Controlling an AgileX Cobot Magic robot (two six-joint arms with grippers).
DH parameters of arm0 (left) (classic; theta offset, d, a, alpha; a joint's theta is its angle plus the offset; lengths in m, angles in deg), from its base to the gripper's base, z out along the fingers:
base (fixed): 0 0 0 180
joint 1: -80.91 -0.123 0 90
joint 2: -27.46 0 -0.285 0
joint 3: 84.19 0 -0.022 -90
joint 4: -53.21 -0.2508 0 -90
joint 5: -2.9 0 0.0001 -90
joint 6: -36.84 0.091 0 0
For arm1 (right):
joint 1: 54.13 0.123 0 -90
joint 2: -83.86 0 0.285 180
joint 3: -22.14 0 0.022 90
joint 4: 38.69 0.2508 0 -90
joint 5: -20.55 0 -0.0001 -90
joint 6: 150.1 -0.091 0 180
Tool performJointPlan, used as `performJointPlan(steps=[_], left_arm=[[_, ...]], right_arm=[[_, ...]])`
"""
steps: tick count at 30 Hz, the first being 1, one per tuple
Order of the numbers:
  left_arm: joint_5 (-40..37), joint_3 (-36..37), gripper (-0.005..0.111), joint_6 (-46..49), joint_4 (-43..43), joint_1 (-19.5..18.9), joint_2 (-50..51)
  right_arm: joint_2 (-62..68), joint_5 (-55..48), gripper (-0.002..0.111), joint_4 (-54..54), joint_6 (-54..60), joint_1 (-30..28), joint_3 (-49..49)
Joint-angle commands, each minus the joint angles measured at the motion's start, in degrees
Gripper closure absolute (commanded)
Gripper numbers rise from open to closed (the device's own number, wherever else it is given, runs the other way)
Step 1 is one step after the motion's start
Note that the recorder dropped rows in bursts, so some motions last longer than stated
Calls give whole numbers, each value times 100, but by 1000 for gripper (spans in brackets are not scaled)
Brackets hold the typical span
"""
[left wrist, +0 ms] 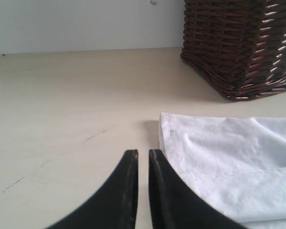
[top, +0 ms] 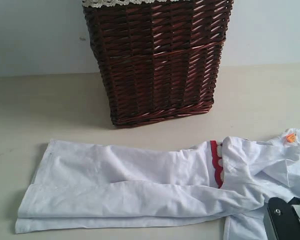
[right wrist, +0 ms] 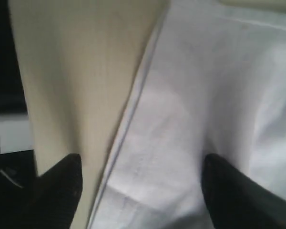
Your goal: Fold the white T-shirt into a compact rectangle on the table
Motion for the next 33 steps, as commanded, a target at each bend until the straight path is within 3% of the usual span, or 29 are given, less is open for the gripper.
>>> performJointPlan(steps=[1,4,7,12,16,24,33], left_arm=[[26,2,96,4,5,9,-37],[26,2,96,4,5,9,-37],[26,2,96,4,5,9,-37],[26,2,96,4,5,9,-37],[26,2,96,4,5,9,-37],[26,2,96,4,5,9,-37],[26,2,96,4,5,9,-37]], right_arm=[[575,522,43,-38,60,-25,-2],[750,533,59,-80,60,-25,-2],[750,521,89,-499,112,-25,-2],[750,508,108,-706,112,-25,-2],[688,357,108,-696,-4,-25,-2],[-518,-1305,108,-547,46,-25,-2],[-1022,-756,108,-438,-848,-25,765]])
